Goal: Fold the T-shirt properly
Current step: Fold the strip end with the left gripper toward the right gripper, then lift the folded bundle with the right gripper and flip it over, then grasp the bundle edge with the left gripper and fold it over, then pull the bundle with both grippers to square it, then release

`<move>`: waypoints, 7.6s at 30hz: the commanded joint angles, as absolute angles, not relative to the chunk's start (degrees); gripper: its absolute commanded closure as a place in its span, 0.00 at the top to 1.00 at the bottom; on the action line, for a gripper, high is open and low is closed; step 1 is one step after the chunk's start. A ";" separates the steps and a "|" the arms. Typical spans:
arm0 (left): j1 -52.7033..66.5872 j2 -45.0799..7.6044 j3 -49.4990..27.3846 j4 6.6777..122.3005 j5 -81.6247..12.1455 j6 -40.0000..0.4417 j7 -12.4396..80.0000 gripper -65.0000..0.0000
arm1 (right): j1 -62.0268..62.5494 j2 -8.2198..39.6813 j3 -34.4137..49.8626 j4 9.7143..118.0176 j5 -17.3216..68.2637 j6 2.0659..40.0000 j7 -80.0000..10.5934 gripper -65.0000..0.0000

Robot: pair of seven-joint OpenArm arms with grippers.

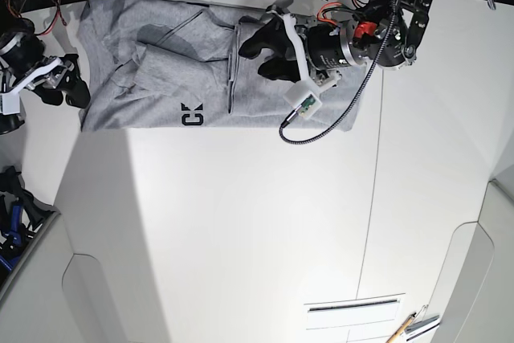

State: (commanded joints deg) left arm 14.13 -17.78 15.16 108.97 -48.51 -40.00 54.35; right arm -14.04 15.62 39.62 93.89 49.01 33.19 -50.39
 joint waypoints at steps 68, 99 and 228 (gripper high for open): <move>19.38 -17.93 -3.77 114.37 -54.94 -40.00 58.54 0.56 | -3.51 21.23 -10.83 108.16 29.74 31.46 -54.54 0.59; 12.32 -9.50 31.86 113.06 -30.83 -39.18 49.19 0.00 | 12.01 20.93 13.80 86.48 24.67 29.87 -39.22 0.00; -2.48 -11.64 14.52 95.64 -23.07 -34.50 50.43 0.00 | 1.54 21.71 13.37 89.82 37.71 33.26 -48.23 0.00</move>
